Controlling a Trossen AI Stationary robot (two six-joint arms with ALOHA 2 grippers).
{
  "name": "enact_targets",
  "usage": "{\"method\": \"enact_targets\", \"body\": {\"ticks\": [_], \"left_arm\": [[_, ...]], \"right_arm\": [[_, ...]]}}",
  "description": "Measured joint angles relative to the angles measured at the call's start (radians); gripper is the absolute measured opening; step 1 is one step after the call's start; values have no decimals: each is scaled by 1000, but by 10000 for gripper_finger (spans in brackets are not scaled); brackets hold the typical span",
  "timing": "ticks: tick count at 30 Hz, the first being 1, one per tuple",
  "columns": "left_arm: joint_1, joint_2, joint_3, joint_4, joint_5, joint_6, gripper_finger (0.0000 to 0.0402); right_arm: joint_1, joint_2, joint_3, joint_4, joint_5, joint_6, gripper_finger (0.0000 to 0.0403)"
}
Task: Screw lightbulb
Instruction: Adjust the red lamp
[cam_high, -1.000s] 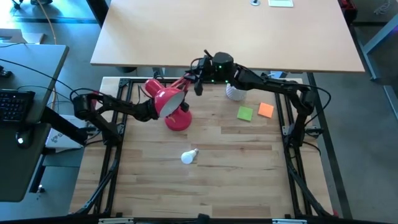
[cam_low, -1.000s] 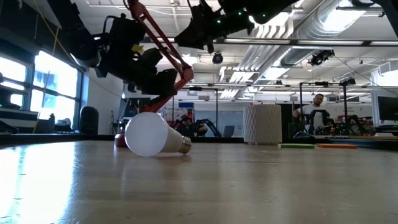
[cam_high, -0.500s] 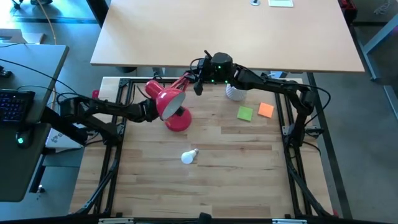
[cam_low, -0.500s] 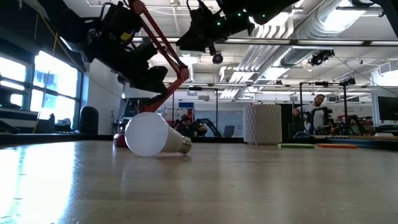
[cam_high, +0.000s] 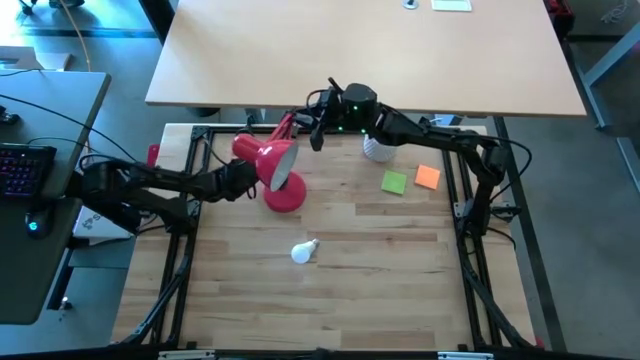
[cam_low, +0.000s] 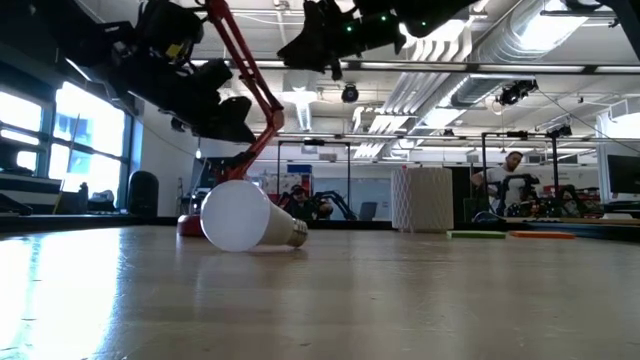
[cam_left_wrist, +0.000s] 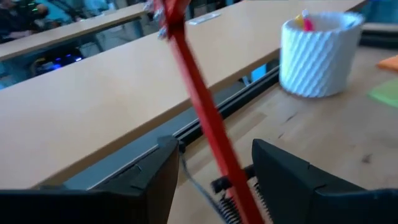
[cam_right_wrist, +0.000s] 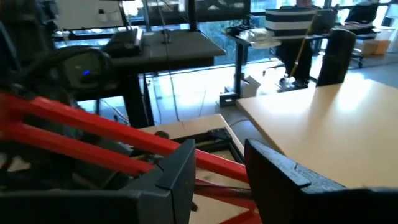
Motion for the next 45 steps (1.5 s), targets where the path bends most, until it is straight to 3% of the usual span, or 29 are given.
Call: {"method": "enact_targets", "body": {"ticks": [8, 16, 27, 33, 39, 45], "left_arm": [[12, -68, 1, -12, 126, 3, 197], [11, -151, 2, -147, 194, -37, 197], [26, -316, 4, -399, 193, -15, 198], [26, -353, -1, -522, 190, -30, 198], [26, -349, -150, -317, 191, -65, 198], [48, -315, -293, -99, 223, -87, 198]], "right_arm": [[25, 20, 0, 76, -60, -17, 135], [21, 55, 0, 118, -79, -3, 135], [9, 55, 0, 117, -57, -56, 135], [6, 55, 0, 226, -81, -64, 126], [-17, 91, 88, 250, -144, -22, 88], [-14, 276, 380, 44, -237, -22, 62]]}}
